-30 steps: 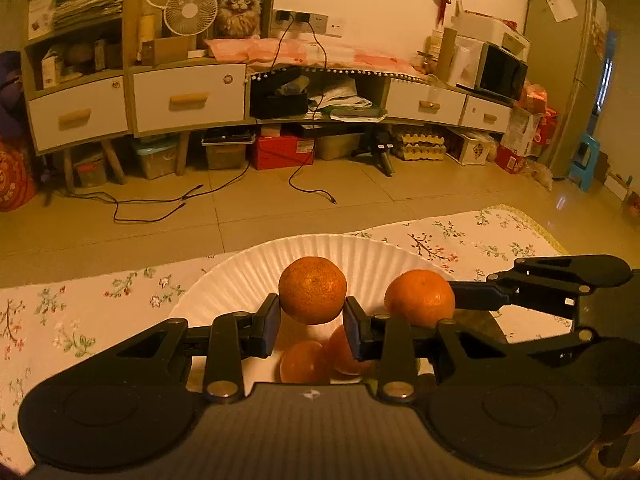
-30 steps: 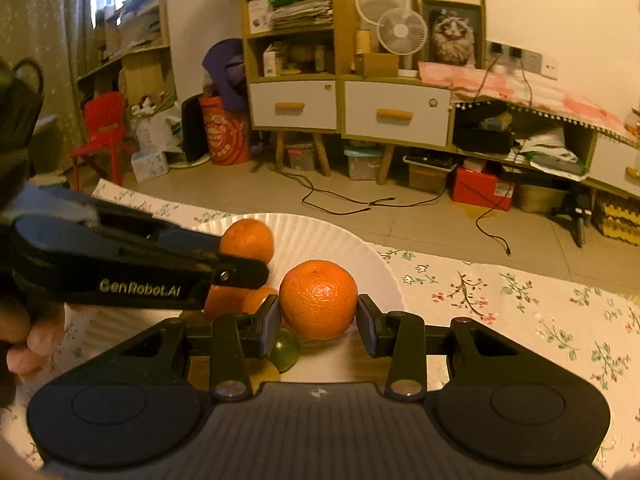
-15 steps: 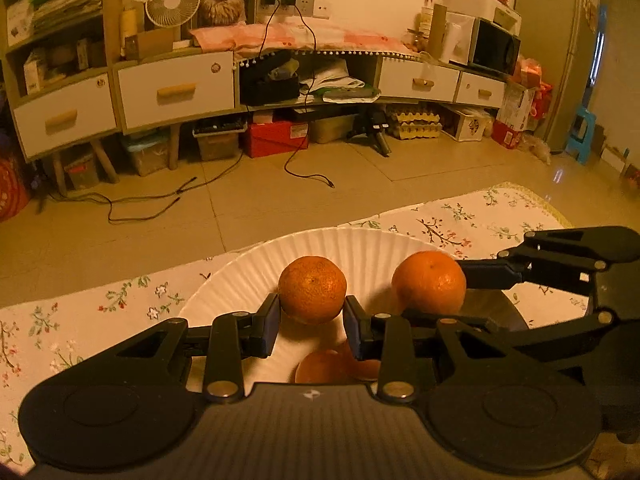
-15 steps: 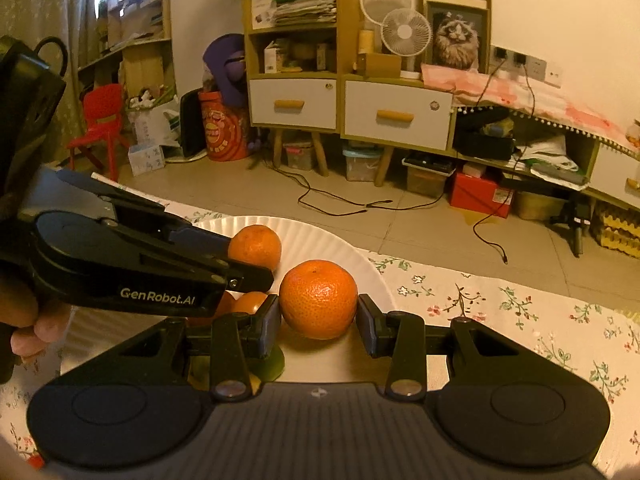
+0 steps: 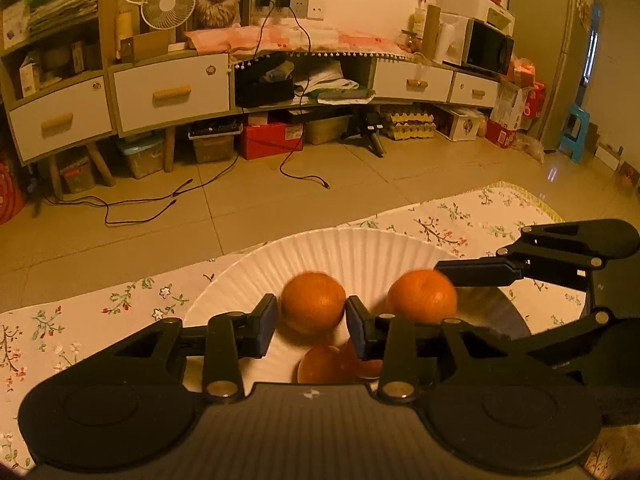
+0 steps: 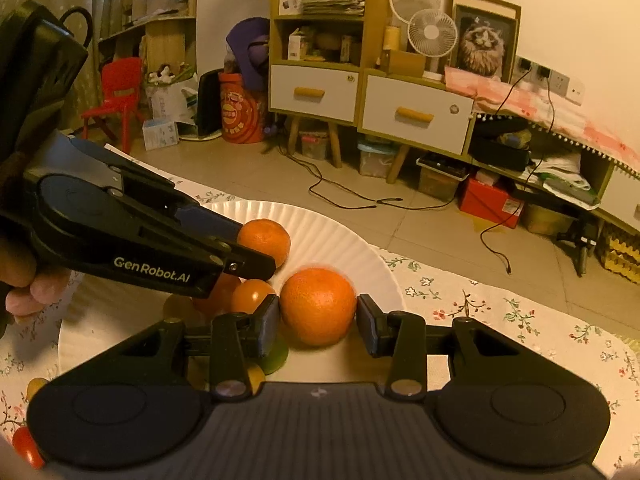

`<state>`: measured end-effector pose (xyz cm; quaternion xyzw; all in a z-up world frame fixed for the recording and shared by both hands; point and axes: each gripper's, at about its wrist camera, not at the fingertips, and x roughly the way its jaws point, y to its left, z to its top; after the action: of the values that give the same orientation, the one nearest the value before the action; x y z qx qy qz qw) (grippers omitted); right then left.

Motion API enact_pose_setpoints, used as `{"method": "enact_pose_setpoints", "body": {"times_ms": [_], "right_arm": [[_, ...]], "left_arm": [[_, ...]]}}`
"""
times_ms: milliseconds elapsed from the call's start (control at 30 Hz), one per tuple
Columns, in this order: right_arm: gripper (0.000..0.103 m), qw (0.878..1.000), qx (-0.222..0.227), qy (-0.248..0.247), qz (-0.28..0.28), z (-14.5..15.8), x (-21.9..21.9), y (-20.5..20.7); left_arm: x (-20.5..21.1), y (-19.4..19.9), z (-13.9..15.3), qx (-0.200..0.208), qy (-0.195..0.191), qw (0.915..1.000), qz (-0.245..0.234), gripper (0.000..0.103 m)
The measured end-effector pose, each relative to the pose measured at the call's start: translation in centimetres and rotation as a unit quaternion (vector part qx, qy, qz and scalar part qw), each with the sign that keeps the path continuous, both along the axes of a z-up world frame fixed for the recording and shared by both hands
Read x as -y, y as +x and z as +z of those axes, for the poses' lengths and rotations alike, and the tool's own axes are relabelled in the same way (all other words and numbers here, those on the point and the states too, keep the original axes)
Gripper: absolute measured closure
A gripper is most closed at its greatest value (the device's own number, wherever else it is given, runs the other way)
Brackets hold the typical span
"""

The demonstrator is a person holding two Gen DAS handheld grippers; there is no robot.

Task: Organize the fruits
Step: 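Open both grippers to release the oranges on the plate, then withdraw both grippers from the plate toward the remaining fruits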

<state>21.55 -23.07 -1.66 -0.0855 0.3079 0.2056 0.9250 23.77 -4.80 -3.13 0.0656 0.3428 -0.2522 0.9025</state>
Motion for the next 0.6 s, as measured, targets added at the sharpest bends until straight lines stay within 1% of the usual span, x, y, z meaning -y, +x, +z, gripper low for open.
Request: {"method": "enact_pose_setpoints", "body": {"times_ms": [33,167,333,400,600], "right_arm": [[0.058,1.0,0.0,0.002,-0.001,0.0,0.0,-0.1],[0.057,1.0,0.004,0.001,-0.005,0.3,0.1,-0.3],[0.05,1.0,0.011,0.004,-0.011,1.0,0.4,-1.1],[0.049,1.0,0.012,0.004,-0.011,1.4,0.5,-1.5],[0.042,1.0,0.017,0.004,-0.013,2.1,0.7,-2.7]], "left_arm": [[0.0,-0.1,0.1,0.002,0.0,1.0,0.002,0.053],[-0.4,-0.5,0.4,0.005,0.0,1.0,0.008,0.052],[-0.9,-1.6,0.7,0.01,0.003,0.9996,0.025,0.045],[-1.0,-2.2,0.9,0.012,0.006,0.9996,0.027,0.042],[-1.4,-3.8,1.4,0.017,0.012,0.9993,0.03,0.035]]}}
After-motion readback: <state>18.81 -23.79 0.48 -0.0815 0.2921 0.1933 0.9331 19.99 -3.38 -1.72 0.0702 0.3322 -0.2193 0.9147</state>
